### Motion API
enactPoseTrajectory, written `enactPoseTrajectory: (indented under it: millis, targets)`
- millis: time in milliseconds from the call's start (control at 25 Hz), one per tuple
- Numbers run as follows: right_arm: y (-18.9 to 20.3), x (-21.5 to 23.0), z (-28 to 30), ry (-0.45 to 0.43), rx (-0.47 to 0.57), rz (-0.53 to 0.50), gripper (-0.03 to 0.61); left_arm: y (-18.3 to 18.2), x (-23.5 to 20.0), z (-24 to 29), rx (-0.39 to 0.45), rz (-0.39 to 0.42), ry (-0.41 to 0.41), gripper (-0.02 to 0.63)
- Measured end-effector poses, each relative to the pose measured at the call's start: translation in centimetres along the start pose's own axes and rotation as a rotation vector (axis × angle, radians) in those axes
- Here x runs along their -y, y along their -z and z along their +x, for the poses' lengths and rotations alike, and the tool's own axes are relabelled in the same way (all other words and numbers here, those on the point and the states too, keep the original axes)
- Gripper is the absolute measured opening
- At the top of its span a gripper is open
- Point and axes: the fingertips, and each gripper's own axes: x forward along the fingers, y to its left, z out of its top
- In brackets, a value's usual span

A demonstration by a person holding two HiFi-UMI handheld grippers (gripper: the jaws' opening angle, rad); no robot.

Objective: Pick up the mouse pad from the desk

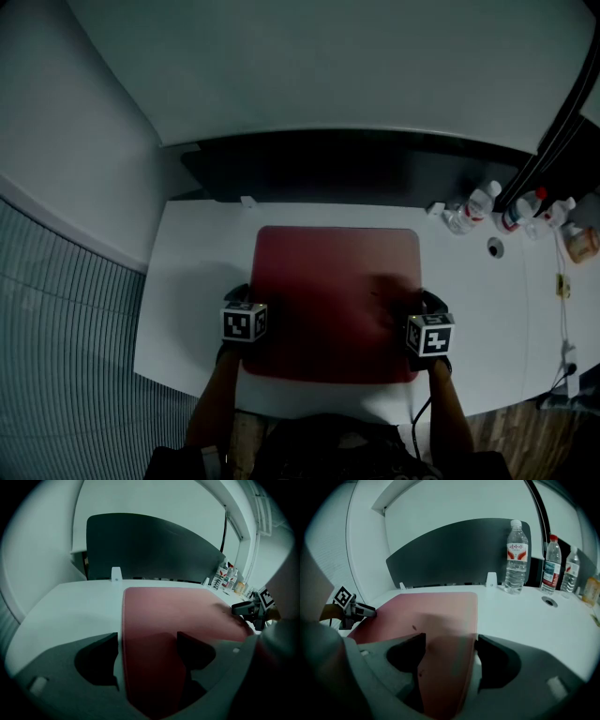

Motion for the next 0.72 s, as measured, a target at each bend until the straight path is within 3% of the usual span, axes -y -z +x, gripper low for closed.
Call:
enactPoseTrajectory:
  millis: [400, 720]
  targets:
    - [-0.15, 0.13, 0.01, 0.023, -0.015, -0.05, 0.339, 0.13, 0.05, 0.11, -0.003, -0.003, 0.001, 0.379]
    - [0.07, -0.07, 0.0, 0.067, -0.025, -0.061, 0.327, -0.21, 0.12, -0.25, 0.03, -0.003, -0.047, 0.37]
